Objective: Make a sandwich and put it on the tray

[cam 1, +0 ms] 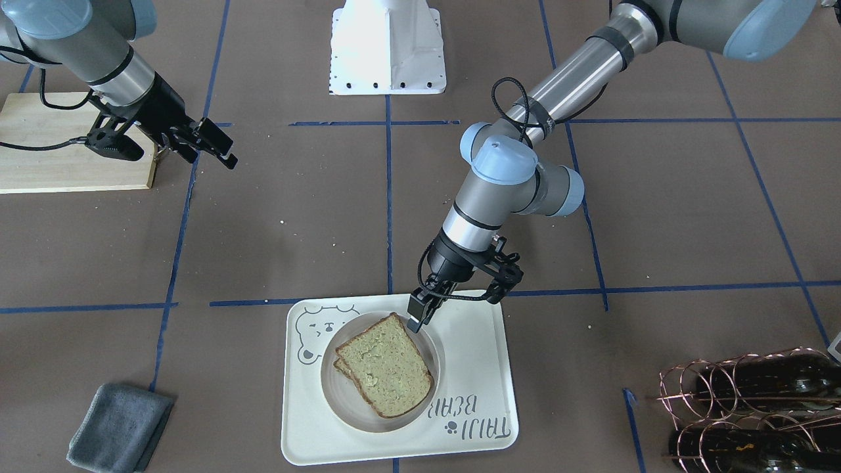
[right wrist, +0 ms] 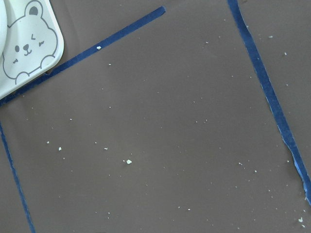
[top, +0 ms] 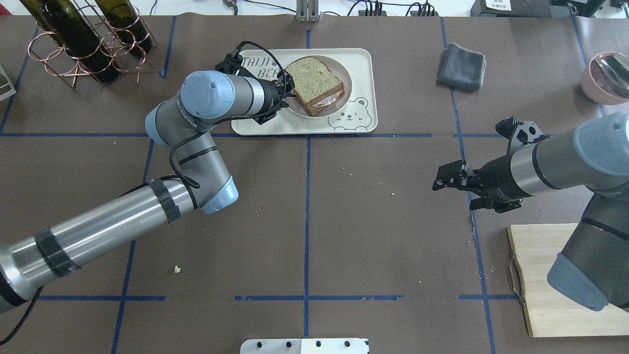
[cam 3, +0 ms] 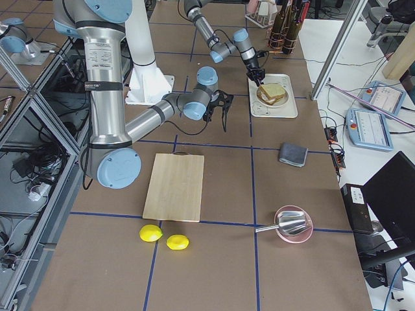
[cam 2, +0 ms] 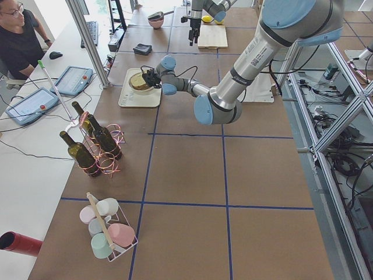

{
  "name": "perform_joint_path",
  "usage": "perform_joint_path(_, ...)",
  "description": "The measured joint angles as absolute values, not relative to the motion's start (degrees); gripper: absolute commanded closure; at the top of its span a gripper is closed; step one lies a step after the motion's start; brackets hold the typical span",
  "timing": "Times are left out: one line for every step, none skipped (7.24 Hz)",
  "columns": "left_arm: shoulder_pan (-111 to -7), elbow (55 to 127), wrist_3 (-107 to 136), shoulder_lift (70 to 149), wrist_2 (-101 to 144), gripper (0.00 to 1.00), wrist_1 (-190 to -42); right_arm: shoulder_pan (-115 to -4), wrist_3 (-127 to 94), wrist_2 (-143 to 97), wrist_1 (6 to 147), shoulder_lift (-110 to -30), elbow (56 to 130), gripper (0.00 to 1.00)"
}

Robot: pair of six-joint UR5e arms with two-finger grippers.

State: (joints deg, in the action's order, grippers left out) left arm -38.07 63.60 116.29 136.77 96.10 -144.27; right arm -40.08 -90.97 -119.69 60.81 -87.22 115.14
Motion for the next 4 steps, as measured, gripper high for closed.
perform_joint_path(-38.9, 68.8, 113.5, 132.7, 98.1, 0.61, -143.1, -40.3, -91.0, -119.7, 60.8, -87.4, 115.1, 0.0)
perform_joint_path(-39.9, 74.8, 109.4, 128.0, 100.8, 0.61, -140.9, -41.4, -90.8, -119.9, 60.9, -88.0, 115.1, 0.0)
perform_joint_path(-41.0, 81.5, 103.7, 122.6, 104.1, 0.61, -138.9, -43.5, -89.5, -120.5, 61.0, -89.4, 115.2, 0.0)
perform_joint_path(-42.0, 88.1, 96.7, 116.4, 107.2, 0.61, -137.9, -46.8, -85.3, -122.5, 61.2, -91.6, 115.1, 0.0)
